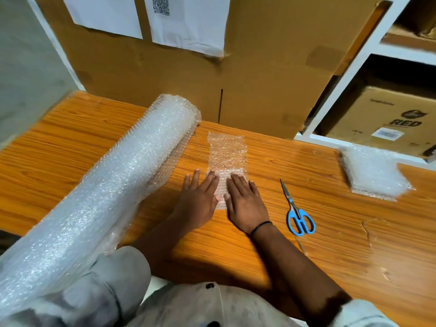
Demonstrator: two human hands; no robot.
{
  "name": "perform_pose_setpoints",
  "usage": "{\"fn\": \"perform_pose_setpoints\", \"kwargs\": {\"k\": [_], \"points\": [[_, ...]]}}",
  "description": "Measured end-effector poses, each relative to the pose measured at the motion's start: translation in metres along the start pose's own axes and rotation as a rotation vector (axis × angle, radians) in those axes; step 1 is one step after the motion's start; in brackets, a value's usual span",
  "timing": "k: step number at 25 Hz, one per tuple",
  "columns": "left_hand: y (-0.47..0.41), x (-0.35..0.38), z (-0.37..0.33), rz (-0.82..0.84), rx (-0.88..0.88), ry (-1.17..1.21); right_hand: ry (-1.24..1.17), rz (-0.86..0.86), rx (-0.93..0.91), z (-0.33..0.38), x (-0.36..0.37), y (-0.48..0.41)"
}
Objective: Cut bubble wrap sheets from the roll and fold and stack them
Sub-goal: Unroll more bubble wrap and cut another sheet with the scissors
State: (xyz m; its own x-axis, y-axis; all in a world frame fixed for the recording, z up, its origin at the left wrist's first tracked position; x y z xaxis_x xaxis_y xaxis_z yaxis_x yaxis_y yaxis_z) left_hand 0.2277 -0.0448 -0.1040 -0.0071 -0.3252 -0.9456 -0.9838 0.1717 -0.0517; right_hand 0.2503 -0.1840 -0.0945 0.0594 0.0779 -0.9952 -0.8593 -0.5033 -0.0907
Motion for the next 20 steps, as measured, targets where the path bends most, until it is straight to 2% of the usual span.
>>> {"fn": "perform_pose_setpoints", "kwargs": {"k": [5,8,10,13,17,20], "points": [[-0.001,-0.002,0.002,0.031,-0.007,-0.044,-0.004,0.041,-0.012,-0.002,0.004,0.002],[-0.002,-0.005,0.003,-0.026,0.014,0.083,-0.002,0.034,0.012,-0.005,0.004,0.001],[0.004,-0.007,0.001,-0.060,0.108,0.175,-0.011,0.052,0.027,-0.006,0.003,0.000],[0.012,-0.011,-0.005,-0.081,0.301,0.192,-0.057,0.043,0.028,-0.007,0.002,0.000],[0.009,-0.018,-0.004,-0.135,0.442,0.190,-0.254,0.033,0.027,-0.015,-0.006,0.006],[0.002,-0.032,-0.007,-0.157,0.515,0.254,-0.197,-0.020,-0.056,-0.020,-0.015,0.016]]}}
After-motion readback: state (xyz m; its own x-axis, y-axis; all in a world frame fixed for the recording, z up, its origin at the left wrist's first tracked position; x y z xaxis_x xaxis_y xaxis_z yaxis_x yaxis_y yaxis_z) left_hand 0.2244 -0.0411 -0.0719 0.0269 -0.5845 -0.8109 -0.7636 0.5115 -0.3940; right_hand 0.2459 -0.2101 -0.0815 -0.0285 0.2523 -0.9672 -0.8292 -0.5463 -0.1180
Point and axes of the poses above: each hand's wrist, its own y-axis away from the middle knuckle, its own x-axis out of the palm, z = x × y, the point moved 7 cm from there along -y, towards the middle knuckle, and after that the axes turned 12 degrees about y, right-handed, at the moved point
